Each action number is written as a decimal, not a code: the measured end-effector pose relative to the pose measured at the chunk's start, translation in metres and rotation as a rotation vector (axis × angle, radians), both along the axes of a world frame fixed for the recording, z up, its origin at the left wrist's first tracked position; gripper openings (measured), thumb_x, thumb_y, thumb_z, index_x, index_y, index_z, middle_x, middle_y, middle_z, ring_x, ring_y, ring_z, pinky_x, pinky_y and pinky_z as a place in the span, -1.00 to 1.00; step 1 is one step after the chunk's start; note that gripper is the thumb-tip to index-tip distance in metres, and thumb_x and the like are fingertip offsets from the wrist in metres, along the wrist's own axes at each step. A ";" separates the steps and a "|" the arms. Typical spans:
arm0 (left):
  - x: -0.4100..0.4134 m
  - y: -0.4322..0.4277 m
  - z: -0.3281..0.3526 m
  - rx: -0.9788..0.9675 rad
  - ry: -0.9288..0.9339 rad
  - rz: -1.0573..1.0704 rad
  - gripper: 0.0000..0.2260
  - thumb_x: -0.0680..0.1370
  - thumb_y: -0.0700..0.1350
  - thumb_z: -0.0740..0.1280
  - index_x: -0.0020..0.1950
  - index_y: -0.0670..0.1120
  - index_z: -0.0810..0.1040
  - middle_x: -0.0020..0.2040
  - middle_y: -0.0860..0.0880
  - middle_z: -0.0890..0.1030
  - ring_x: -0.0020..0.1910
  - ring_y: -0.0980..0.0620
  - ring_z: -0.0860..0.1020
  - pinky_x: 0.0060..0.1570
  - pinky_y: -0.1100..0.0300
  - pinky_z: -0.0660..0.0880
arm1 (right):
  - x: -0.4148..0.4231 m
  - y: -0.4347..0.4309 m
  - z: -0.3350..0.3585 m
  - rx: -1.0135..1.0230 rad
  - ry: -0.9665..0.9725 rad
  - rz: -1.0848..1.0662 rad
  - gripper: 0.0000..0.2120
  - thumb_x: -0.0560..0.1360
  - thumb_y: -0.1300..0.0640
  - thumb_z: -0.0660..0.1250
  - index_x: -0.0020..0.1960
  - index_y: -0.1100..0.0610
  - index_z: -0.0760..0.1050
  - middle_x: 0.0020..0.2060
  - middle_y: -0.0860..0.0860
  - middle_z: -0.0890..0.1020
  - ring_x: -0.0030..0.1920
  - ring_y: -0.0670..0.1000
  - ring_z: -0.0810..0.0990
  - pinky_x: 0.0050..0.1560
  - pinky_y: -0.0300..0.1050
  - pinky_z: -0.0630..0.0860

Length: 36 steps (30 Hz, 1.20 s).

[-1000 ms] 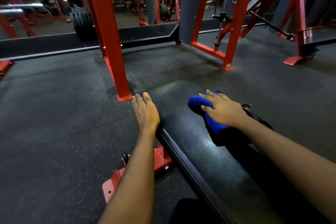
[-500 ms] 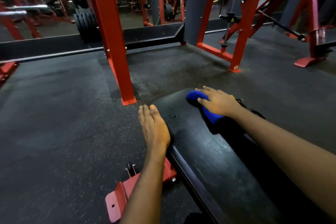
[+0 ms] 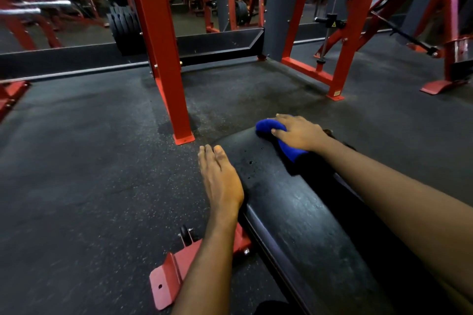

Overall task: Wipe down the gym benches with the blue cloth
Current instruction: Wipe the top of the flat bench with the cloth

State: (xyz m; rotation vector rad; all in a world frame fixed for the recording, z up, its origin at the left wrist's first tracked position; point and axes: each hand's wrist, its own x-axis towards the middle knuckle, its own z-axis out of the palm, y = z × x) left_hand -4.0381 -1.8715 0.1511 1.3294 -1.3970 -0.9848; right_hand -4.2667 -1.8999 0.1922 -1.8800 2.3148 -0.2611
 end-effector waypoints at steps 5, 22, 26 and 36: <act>0.000 0.000 0.000 0.006 0.062 0.025 -0.48 0.69 0.12 -0.09 0.60 -0.06 0.09 0.61 0.02 0.06 0.57 0.12 0.00 0.47 0.24 -0.09 | 0.034 -0.042 0.015 0.009 0.034 -0.054 -0.64 0.59 -0.18 0.13 0.34 -0.14 0.44 0.37 0.01 0.50 0.36 0.14 0.45 0.30 0.10 0.39; 0.001 -0.004 -0.003 0.034 0.116 0.010 -0.49 0.70 0.08 -0.06 0.60 -0.11 0.07 0.61 0.00 0.03 0.57 0.13 -0.02 0.45 0.33 -0.14 | 0.038 0.011 0.004 -0.137 -0.051 0.315 -0.57 0.61 0.04 0.28 0.47 0.01 0.39 0.46 -0.12 0.39 0.47 -0.10 0.30 0.49 -0.24 0.13; 0.000 -0.004 -0.008 0.033 0.107 0.004 -0.47 0.69 0.13 -0.08 0.61 -0.08 0.05 0.61 0.04 0.02 0.57 0.15 -0.03 0.49 0.26 -0.12 | 0.012 0.011 0.001 -0.106 -0.096 0.240 -0.57 0.62 0.04 0.26 0.48 0.08 0.38 0.49 -0.02 0.36 0.49 -0.03 0.28 0.51 -0.20 0.09; 0.002 0.000 -0.001 0.045 0.119 0.007 -0.49 0.70 0.09 -0.07 0.60 -0.13 0.10 0.61 -0.03 0.06 0.57 0.09 0.01 0.50 0.23 -0.10 | 0.063 0.064 -0.004 -0.188 -0.008 0.252 -0.52 0.63 -0.02 0.23 0.53 -0.05 0.28 0.52 -0.10 0.28 0.54 -0.07 0.16 0.51 -0.23 -0.06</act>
